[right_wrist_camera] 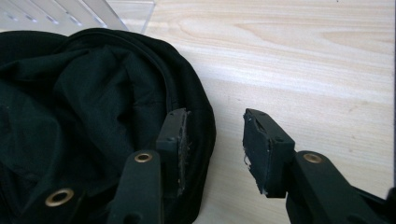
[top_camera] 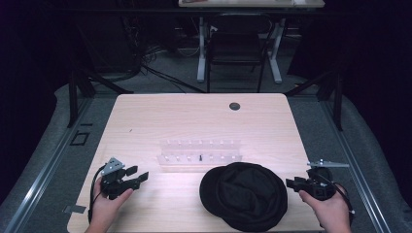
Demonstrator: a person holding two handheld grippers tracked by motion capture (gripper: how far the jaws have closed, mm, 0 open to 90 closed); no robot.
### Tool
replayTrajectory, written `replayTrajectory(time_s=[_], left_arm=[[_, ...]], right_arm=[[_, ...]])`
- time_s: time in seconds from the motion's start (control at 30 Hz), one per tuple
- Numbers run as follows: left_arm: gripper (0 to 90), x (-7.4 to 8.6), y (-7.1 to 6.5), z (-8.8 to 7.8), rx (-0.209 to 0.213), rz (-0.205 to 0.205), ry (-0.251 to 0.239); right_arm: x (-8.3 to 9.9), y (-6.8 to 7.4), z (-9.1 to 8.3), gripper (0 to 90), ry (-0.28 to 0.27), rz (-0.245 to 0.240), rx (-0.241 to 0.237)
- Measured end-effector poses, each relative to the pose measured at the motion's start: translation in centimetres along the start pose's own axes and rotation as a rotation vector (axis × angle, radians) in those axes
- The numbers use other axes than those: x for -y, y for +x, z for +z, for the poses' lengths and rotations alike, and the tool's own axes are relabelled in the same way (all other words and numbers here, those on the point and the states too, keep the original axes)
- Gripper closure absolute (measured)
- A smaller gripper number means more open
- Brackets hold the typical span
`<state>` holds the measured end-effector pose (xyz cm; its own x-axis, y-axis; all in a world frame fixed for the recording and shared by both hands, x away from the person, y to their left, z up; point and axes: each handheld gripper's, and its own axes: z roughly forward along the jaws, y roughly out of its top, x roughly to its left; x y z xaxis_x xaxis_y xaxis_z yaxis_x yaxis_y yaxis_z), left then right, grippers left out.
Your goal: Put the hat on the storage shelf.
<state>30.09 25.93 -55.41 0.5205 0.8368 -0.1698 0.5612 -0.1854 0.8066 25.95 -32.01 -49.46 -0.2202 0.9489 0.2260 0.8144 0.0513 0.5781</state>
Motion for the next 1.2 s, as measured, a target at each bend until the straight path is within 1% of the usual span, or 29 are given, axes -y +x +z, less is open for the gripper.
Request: replayTrajectory(time_s=[0.13, 0.23, 0.27, 0.3, 0.4, 0.43, 0.5, 0.53, 0.57, 0.63, 0.67, 0.7, 0.73, 0.87, 0.9, 1.0, 1.03, 1.07, 1.2], left_arm=[[43.0, 0.0, 0.0, 0.0, -0.002, 0.0, -0.002], [42.9, 0.0, -0.1, 0.1, -0.001, -0.001, -0.002], [42.5, 0.0, -0.1, 0.1, 0.002, 0.0, -0.002], [42.3, 0.0, -0.1, 0.1, 0.008, 0.001, 0.0], [42.0, 0.0, -0.1, 0.1, 0.011, 0.004, 0.01], [41.9, 0.0, -0.1, 0.1, 0.011, 0.004, 0.01], [41.8, 0.0, -0.1, 0.1, 0.01, 0.002, 0.002], [41.8, 0.0, -0.1, 0.1, 0.01, 0.002, 0.002], [41.8, 0.0, -0.1, 0.1, 0.009, 0.001, 0.002], [41.8, 0.0, -0.1, 0.1, 0.009, 0.001, 0.002], [41.8, 0.0, -0.1, 0.1, 0.01, 0.002, 0.003], [41.8, 0.0, -0.1, 0.1, 0.01, 0.002, 0.003], [41.8, 0.0, -0.1, 0.1, 0.012, 0.004, 0.011], [41.8, 0.0, -0.1, 0.2, 0.009, 0.005, 0.007], [41.8, 0.0, -0.2, 0.1, 0.007, 0.006, 0.01], [41.8, 0.0, -0.2, 0.2, 0.008, 0.007, 0.011], [41.8, 0.0, -0.2, 0.2, 0.008, 0.007, 0.011], [41.8, 0.0, -0.2, 0.2, 0.011, 0.008, 0.01], [41.8, 0.0, -0.3, 0.2, 0.013, 0.013, 0.012]], right_arm=[[-0.6, 0.4, -0.1, 60.9, 0.049, -0.007, 0.013], [-0.9, 0.5, -0.2, 60.9, 0.065, -0.006, 0.011], [-1.2, 0.7, -0.2, 61.8, 0.086, -0.006, 0.007], [-1.2, 0.8, -0.2, 62.0, 0.09, -0.009, 0.005], [-1.5, 1.0, -0.1, 63.3, 0.114, -0.004, 0.004], [-1.5, 1.0, -0.1, 63.3, 0.114, -0.004, 0.004], [-1.6, 1.1, 0.1, 63.9, 0.133, 0.006, -0.008], [-1.6, 1.1, 0.1, 63.9, 0.133, 0.006, -0.008], [-1.6, 1.2, 0.2, 64.1, 0.138, 0.019, -0.013], [-1.6, 1.2, 0.2, 64.1, 0.144, 0.023, -0.018], [-1.5, 1.2, 0.3, 64.1, 0.162, 0.042, -0.029], [-1.5, 1.2, 0.3, 64.1, 0.162, 0.042, -0.029], [-1.5, 1.2, 0.5, 64.0, 0.182, 0.053, -0.037], [-1.5, 1.2, 0.4, 63.6, 0.198, 0.056, -0.026], [-1.5, 1.3, 0.4, 63.6, 0.203, 0.071, -0.03], [-1.6, 1.3, 0.3, 63.6, 0.209, 0.082, -0.036], [-1.7, 1.3, 0.4, 67.9, 0.23, 0.099, -0.054], [-1.6, 1.4, 0.4, 69.1, 0.236, 0.113, -0.058], [-1.5, 1.4, 0.5, 70.7, 0.244, 0.097, -0.041]])
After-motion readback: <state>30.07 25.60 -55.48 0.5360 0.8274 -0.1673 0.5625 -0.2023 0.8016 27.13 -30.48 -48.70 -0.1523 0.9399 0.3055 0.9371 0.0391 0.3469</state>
